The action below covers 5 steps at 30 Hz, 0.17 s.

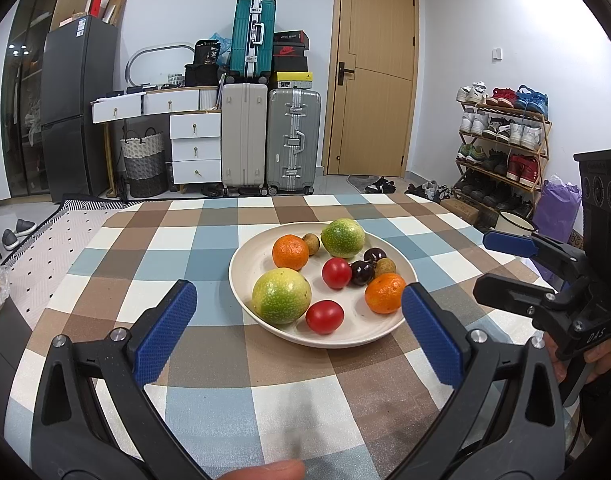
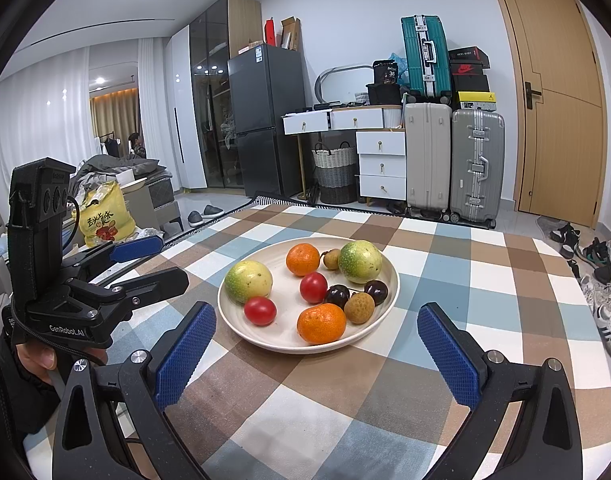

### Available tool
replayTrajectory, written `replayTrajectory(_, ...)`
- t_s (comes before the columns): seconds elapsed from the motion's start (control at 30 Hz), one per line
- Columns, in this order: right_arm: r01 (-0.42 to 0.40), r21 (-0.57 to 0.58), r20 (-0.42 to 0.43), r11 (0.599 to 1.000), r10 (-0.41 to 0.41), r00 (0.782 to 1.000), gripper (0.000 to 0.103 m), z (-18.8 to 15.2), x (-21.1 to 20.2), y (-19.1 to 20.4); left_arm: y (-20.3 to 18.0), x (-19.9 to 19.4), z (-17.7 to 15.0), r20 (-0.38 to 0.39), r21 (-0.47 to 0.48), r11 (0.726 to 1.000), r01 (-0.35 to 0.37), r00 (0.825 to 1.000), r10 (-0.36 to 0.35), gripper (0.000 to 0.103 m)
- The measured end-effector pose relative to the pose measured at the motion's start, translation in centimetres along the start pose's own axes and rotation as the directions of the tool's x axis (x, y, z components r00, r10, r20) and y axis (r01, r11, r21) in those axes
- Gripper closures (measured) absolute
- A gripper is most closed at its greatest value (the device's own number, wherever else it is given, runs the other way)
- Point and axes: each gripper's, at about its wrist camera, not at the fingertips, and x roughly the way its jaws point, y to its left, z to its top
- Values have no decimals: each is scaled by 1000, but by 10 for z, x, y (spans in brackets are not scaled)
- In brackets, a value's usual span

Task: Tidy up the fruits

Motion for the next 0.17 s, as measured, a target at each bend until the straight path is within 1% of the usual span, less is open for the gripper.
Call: replayTrajectory(0.17,0,0,0,1000,0,1000,0,0,0,0,0,1,0,-1,0,1000,0,1000,0,1)
